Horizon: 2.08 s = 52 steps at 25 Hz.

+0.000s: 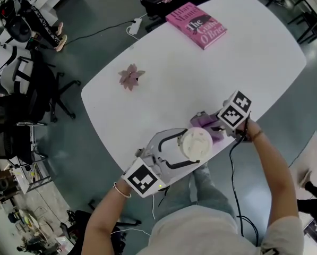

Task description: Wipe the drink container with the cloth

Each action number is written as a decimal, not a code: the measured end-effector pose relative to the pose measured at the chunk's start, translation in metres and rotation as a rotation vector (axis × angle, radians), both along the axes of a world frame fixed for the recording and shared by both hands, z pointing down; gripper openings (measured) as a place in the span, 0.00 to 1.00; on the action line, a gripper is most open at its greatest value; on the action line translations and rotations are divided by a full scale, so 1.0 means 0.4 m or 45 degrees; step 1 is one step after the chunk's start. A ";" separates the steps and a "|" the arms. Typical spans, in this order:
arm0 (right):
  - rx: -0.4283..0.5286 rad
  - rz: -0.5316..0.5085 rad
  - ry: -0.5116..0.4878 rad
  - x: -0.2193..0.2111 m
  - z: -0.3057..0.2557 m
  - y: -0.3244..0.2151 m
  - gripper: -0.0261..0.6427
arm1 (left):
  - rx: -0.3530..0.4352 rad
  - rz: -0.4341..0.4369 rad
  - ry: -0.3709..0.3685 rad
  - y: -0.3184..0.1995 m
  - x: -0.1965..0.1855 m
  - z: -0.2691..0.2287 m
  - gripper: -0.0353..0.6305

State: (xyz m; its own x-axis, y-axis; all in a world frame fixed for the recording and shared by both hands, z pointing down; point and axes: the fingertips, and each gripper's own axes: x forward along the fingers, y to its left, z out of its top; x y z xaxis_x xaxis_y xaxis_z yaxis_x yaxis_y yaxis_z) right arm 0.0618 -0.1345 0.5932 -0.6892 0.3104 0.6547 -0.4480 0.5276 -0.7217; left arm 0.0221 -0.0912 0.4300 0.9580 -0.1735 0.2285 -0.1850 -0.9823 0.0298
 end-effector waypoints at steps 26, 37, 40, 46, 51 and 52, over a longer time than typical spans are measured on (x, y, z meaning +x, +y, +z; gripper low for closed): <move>-0.106 0.425 -0.420 -0.056 -0.262 -0.275 0.16 | -0.028 0.018 -0.082 0.019 -0.012 0.041 0.62; -0.609 0.417 -0.521 -0.179 -0.247 -0.263 0.16 | -0.011 0.016 -0.100 0.015 -0.013 0.045 0.62; -0.690 0.398 -0.542 -0.184 -0.245 -0.253 0.16 | -0.011 0.018 -0.103 0.017 -0.012 0.045 0.62; -0.748 0.326 -0.473 -0.195 -0.215 -0.214 0.16 | -0.010 0.017 -0.111 0.013 -0.015 0.051 0.62; -0.765 0.280 -0.463 -0.215 -0.215 -0.191 0.16 | -0.016 0.018 -0.109 0.016 -0.014 0.048 0.62; -0.765 0.272 -0.462 -0.218 -0.215 -0.189 0.16 | -0.015 0.018 -0.110 0.016 -0.014 0.049 0.62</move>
State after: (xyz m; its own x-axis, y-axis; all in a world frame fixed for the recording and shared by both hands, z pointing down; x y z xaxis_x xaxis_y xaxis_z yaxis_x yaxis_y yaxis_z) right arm -0.0253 -0.2100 0.5072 -0.9160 0.3783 0.1334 -0.1750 -0.0778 -0.9815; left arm 0.0165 -0.0850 0.4497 0.9369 -0.1569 0.3124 -0.1736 -0.9845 0.0262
